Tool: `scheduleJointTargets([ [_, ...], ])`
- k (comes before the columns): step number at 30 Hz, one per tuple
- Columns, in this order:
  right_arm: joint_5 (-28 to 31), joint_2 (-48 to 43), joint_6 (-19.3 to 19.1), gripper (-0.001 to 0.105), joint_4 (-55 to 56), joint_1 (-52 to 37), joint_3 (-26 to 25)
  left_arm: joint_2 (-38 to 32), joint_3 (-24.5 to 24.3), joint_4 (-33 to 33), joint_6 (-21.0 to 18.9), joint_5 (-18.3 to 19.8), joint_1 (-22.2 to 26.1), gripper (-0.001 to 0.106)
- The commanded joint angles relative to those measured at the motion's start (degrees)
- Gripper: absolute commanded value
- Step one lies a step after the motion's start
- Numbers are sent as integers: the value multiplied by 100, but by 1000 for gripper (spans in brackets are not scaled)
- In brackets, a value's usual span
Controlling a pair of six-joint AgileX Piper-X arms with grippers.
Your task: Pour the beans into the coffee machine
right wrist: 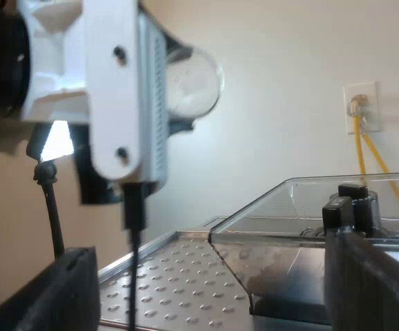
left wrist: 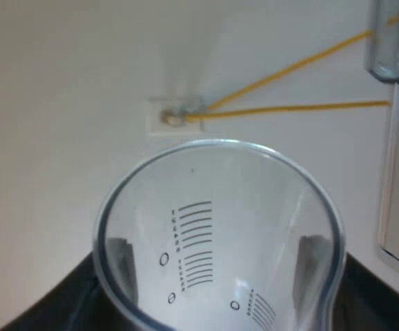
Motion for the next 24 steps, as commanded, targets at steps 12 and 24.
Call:
scheduleJointTargets([
  [12,-1104,-495,-260,69,939,9,-64,-947,-32,1572,-2715,512,904,16],
  [24,-1586,-1232,-360,69,2284,9,-64,-1652,118,2543,-4251,2155,2090,4],
])
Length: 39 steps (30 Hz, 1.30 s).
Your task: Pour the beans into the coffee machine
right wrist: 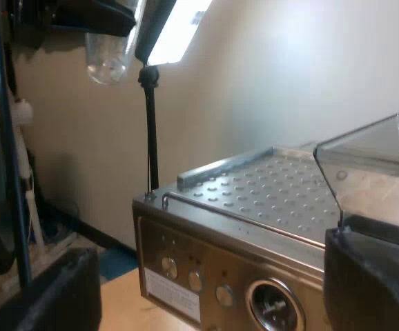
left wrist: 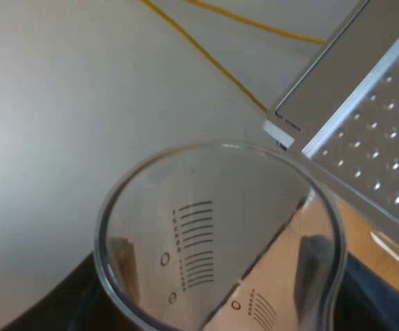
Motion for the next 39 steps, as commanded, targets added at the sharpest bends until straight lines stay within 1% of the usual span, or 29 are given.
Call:
scheduleJointTargets([
  [1,-156,-162,-75,69,218,9,-64,-148,131,54,-234,142,100,4],
  [5,-458,-423,-75,69,743,9,-64,-448,640,54,-362,231,222,4],
  [6,-475,-451,-75,69,799,9,-64,-465,674,54,-362,244,230,4],
  [7,-541,-488,-75,69,845,9,-64,-637,1002,18,-362,309,301,4],
  [8,-678,-593,-75,69,1124,9,-64,-760,1241,-23,-405,368,360,4],
  [9,-761,-687,-75,69,1330,9,-64,-887,1489,-97,-486,480,452,4],
  [10,-794,-708,-75,69,1414,9,-64,-931,1573,-140,-509,535,510,4],
  [12,-793,-833,-75,69,1738,9,-64,-1178,2032,-345,-735,910,782,4],
  [14,-834,-914,-75,69,1936,9,-64,-1386,2380,-513,-945,1227,1021,4],
  [16,-892,-954,-75,69,2078,9,-64,-1546,2621,-615,-1036,1434,1232,4],
  [17,-926,-985,-75,69,2211,9,-64,-1704,2830,-683,-1082,1576,1433,4],
  [18,-1007,-1020,-75,69,2392,9,-64,-1839,3037,-770,-1177,1648,1551,4],
  [20,-1042,-1022,-75,69,2593,9,-64,-1998,3241,-858,-1284,1726,1655,4],
  [22,-1041,-1022,-75,69,2784,9,-64,-2132,3455,-937,-1361,1819,1693,4],
  [24,-1041,-1022,-75,69,3002,9,-64,-2394,3948,-1144,-1519,1986,1698,4],
  [25,-1041,-1022,-75,69,3068,9,-64,-2430,4024,-1188,-1556,2014,1698,4],
  [26,-1041,-1022,-75,69,3190,9,-64,-2515,4240,-1251,-1619,2040,1698,4],
  [28,-1041,-1022,-75,69,3324,9,-64,-2577,4343,-1295,-1674,2040,1698,4],
  [29,-1014,-1022,-75,69,3450,9,-64,-2645,4486,-1387,-1764,2039,1698,4],
  [30,-987,-1022,-75,69,3588,9,-32,-2799,4830,-1586,-1823,2039,1698,4],
  [31,-987,-1022,-75,69,3592,9,-14,-2902,5067,-1799,-1889,2039,1698,4],
  [33,-989,-1022,-75,69,3584,9,141,-3035,5411,-2150,-2066,2050,1698,4],
  [34,-989,-1022,-75,69,3566,9,191,-3054,5469,-2249,-2130,2057,1698,4],
  [36,-989,-1022,-75,69,3521,9,390,-3127,5773,-2581,-2301,2223,1698,4],
  [37,-989,-1022,-75,69,3483,9,425,-3137,5841,-2628,-2316,2266,1698,4],
  [39,-989,-1022,-75,69,3209,9,665,-3136,6096,-2895,-2421,2455,1698,4],
])
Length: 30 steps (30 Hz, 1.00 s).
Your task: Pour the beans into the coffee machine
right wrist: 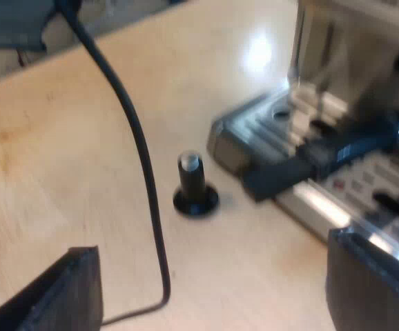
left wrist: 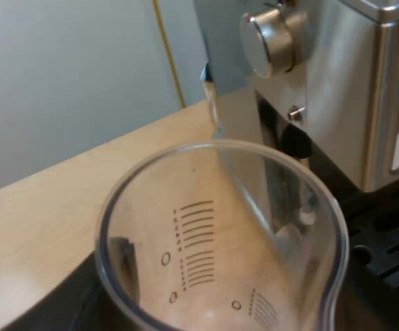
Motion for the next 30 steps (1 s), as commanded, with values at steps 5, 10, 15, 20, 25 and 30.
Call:
scheduleJointTargets([
  [5,-31,-27,-64,69,-950,9,483,-48,638,-810,-250,301,-4,4],
  [10,-31,-26,-64,69,-1486,9,848,-48,1254,-1727,-711,299,-4,4],
  [15,-31,-26,-46,69,-1810,9,1143,-48,1979,-3095,-1146,305,-4,4],
  [20,-31,-26,-46,69,-1995,9,1277,31,2453,-4155,-1172,292,-4,4],
  [25,88,-26,-46,69,-1994,9,1273,380,2563,-4408,-1172,292,-4,4],
  [30,88,-26,-46,69,-1994,9,1273,1053,2563,-5033,-1172,292,-4,9],
])
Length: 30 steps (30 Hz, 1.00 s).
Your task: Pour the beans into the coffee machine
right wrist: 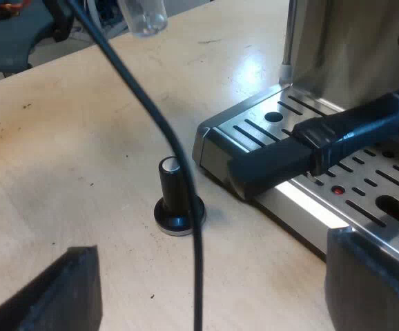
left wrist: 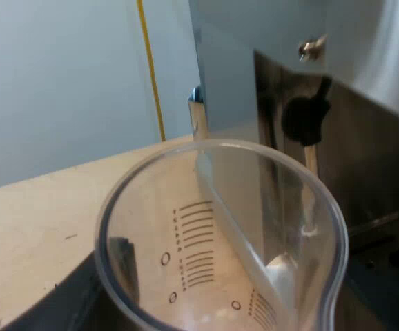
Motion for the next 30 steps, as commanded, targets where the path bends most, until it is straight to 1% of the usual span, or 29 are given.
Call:
scheduleJointTargets([
  [1,-8,-26,-46,69,-81,9,-8,301,-12,-452,-74,26,-4,10],
  [3,-8,-26,-46,69,-81,9,-8,574,-12,-558,-74,26,-4,17],
  [6,-8,-26,-46,69,-81,9,-8,969,-12,-611,-74,26,-4,24],
  [8,-8,-26,-46,69,-81,9,-8,1204,-12,-730,-74,26,-4,27],
  [10,-8,-26,-46,69,-81,9,-8,1414,-12,-938,-100,26,-4,27],
  [12,-8,-26,-46,69,-81,9,-8,1735,-12,-1323,-100,26,-4,27],
  [14,-8,-26,-46,69,-81,9,-8,1945,-12,-1572,-100,26,-4,27],
  [18,-8,-26,-46,69,-81,9,-8,2502,-12,-1949,-100,51,-4,27],
  [19,-8,-26,-46,69,-81,9,-8,2529,-12,-1963,-100,59,-4,27],
  [21,-8,-26,-46,69,-81,9,-8,2847,-12,-2112,-100,164,-4,27],
  [22,-8,-26,-46,69,-81,9,-8,2890,-12,-2153,-100,178,-4,27],
  [25,-8,-26,-46,69,-81,9,-8,3175,-12,-2427,-100,360,-4,27],
  [27,-8,-26,-46,69,-81,9,-8,3301,-12,-2582,-100,368,-4,27],
  [30,-8,-26,-46,69,-81,9,-8,3436,-12,-2607,-100,368,-4,27],
])
